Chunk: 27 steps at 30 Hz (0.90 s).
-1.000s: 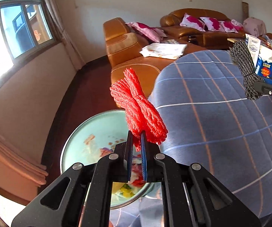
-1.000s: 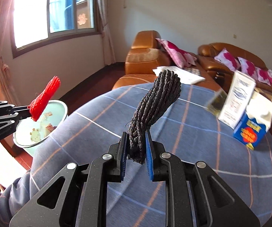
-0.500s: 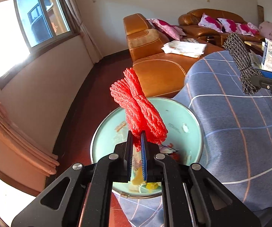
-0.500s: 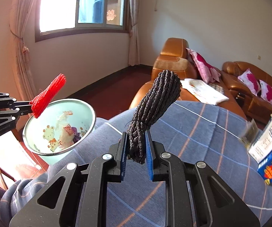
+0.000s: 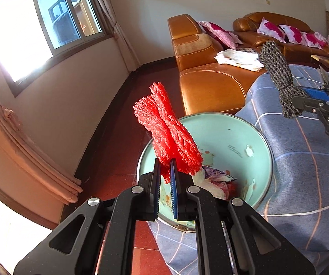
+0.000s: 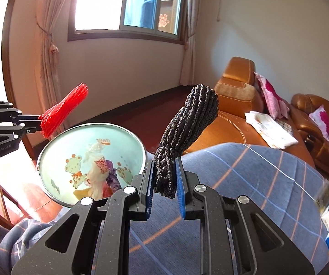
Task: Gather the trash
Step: 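Carry the red net and black scrubber over the teal bucket with both tools, then hold the red net and black scrubber above the bucket with both tools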
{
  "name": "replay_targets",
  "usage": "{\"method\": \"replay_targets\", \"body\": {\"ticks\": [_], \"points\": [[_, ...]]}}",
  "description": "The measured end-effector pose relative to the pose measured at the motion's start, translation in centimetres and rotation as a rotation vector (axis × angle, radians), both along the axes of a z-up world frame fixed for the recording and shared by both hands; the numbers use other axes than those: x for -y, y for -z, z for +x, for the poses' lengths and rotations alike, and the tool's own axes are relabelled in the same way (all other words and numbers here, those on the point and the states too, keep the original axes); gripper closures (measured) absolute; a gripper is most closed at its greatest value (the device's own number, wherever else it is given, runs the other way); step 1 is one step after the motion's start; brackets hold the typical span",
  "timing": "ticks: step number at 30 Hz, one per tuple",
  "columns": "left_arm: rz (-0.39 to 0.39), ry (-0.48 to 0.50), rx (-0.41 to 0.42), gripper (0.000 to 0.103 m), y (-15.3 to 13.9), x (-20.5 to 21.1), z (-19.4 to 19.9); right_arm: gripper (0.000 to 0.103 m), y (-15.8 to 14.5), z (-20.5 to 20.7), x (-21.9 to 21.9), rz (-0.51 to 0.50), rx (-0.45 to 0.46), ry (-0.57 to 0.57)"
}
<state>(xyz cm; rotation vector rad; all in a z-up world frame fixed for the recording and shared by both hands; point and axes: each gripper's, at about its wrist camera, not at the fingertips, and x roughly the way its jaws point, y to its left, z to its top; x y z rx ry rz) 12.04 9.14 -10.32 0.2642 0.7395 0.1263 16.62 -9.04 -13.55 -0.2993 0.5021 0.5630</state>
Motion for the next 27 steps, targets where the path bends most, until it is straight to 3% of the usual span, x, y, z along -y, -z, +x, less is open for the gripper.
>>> {"method": "replay_targets", "body": {"ticks": [27], "points": [[0.053,-0.059,0.041,0.095,0.2,-1.9,-0.8,0.085,1.5,0.2,-3.7,-0.071,0.04,-0.094]]}}
